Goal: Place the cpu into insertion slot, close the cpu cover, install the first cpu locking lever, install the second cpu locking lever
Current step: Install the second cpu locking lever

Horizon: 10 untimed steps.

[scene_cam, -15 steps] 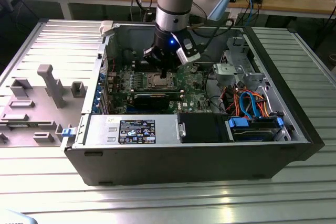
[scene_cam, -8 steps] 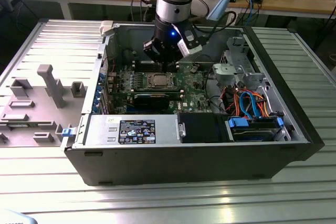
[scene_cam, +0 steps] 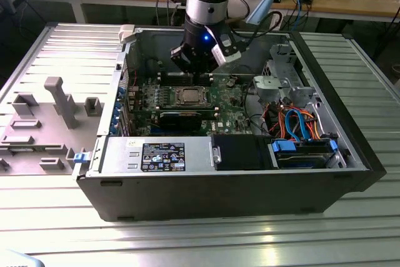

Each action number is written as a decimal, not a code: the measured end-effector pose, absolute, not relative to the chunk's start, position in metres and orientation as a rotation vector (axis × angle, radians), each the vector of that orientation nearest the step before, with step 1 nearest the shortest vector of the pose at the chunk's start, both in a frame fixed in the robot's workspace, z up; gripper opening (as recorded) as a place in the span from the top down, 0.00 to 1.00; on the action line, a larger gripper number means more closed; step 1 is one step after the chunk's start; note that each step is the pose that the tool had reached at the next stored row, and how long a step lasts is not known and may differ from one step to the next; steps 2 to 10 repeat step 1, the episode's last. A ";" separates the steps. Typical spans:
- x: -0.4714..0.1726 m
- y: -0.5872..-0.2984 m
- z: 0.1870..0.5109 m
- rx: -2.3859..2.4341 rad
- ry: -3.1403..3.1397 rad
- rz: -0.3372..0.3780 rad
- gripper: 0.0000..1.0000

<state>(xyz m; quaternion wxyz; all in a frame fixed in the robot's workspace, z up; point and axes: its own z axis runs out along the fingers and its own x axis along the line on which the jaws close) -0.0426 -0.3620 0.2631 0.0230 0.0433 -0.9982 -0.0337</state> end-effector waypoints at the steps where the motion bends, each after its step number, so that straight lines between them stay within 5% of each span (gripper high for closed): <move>1: -0.043 -0.362 0.263 0.134 -3.091 -0.104 0.89; 10: -0.043 -0.362 0.263 0.134 -3.091 -0.104 0.89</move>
